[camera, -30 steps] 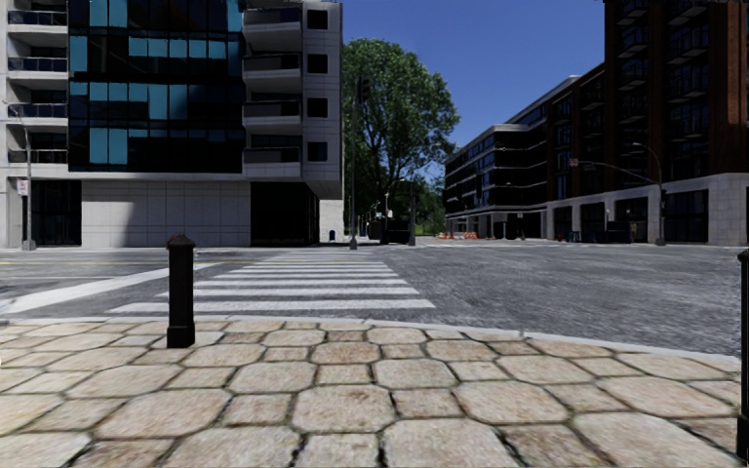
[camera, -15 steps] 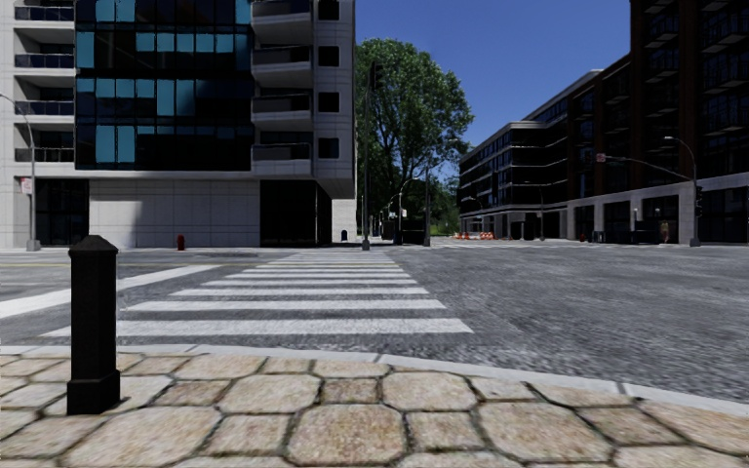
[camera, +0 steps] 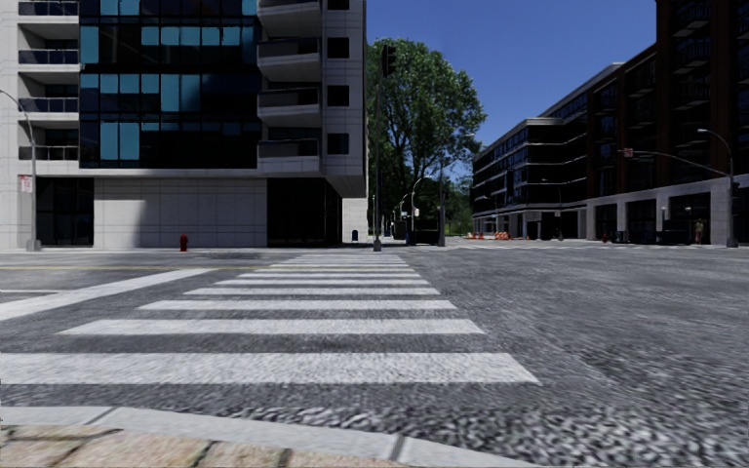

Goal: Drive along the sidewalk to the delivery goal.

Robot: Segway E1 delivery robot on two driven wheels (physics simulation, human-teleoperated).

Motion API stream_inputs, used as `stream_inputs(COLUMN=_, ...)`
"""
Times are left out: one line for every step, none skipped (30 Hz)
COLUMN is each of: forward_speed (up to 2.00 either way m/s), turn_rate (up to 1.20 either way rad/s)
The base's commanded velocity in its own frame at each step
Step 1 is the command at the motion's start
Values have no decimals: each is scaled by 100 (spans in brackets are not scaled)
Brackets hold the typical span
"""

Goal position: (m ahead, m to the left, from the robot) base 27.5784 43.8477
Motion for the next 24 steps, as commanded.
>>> stream_inputs(forward_speed=200, turn_rate=0)
stream_inputs(forward_speed=200, turn_rate=0)
stream_inputs(forward_speed=200, turn_rate=0)
stream_inputs(forward_speed=200, turn_rate=0)
stream_inputs(forward_speed=200, turn_rate=0)
stream_inputs(forward_speed=200, turn_rate=0)
stream_inputs(forward_speed=200, turn_rate=0)
stream_inputs(forward_speed=200, turn_rate=0)
stream_inputs(forward_speed=200, turn_rate=0)
stream_inputs(forward_speed=200, turn_rate=0)
stream_inputs(forward_speed=200, turn_rate=0)
stream_inputs(forward_speed=200, turn_rate=0)
stream_inputs(forward_speed=200, turn_rate=0)
stream_inputs(forward_speed=200, turn_rate=0)
stream_inputs(forward_speed=200, turn_rate=0)
stream_inputs(forward_speed=200, turn_rate=0)
stream_inputs(forward_speed=200, turn_rate=0)
stream_inputs(forward_speed=200, turn_rate=0)
stream_inputs(forward_speed=200, turn_rate=0)
stream_inputs(forward_speed=200, turn_rate=0)
stream_inputs(forward_speed=200, turn_rate=0)
stream_inputs(forward_speed=200, turn_rate=0)
stream_inputs(forward_speed=200, turn_rate=0)
stream_inputs(forward_speed=200, turn_rate=0)
